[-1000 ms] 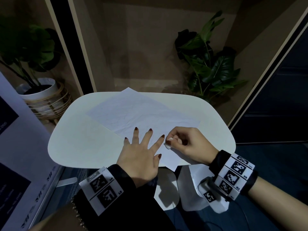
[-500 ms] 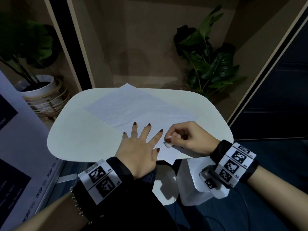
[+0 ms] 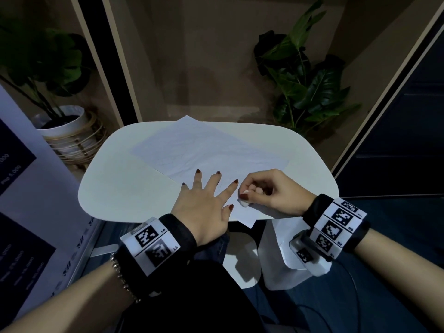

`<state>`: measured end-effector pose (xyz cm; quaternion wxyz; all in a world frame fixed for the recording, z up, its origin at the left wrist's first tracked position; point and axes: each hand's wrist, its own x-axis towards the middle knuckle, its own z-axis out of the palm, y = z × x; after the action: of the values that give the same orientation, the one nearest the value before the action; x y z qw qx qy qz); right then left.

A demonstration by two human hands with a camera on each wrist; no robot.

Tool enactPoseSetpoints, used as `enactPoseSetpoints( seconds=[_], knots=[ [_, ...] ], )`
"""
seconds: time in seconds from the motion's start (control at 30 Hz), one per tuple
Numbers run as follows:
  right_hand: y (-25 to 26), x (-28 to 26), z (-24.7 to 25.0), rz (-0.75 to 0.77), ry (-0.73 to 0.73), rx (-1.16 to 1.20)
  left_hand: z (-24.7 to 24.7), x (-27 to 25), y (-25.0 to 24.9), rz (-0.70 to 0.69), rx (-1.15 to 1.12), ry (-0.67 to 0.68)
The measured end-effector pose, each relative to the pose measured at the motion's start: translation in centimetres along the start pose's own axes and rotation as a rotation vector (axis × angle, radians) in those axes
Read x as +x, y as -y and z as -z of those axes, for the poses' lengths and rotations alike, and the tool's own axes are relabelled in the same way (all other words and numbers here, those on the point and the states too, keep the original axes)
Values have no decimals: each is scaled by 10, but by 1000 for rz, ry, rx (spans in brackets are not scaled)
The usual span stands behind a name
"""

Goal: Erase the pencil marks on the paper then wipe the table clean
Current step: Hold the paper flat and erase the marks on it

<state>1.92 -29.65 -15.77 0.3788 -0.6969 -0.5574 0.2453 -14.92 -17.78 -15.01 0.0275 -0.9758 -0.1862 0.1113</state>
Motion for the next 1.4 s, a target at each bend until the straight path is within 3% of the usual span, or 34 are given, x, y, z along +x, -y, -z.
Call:
enactPoseSetpoints(
  seconds=[0.07,0.17,0.4,0.53,0.77,1.0,1.23,1.4],
  knots=[
    [-1,-1,-1,-29,-25,44,-1,0,0,1,-5,1],
    [-5,1,-7,-43,-187,-5,0,0,1,-2,2,-3],
    [-8,1,-10,-55,-332,82,9,7,21,-23,-102,50],
    [-4,7,-6,-122,-296,204,27,19,30,-39,-77,83],
    [3,23,28,-235,-5,105,47,44,18,-20,-14,221],
    [-3,19,32,-295,-164,309,50,66,13,10,16,223],
    [1,47,69,-210,-281,160,63,90,13,27,7,210],
    [-18,64,61,-380,-444,370,71,104,15,34,5,235]
  ],
)
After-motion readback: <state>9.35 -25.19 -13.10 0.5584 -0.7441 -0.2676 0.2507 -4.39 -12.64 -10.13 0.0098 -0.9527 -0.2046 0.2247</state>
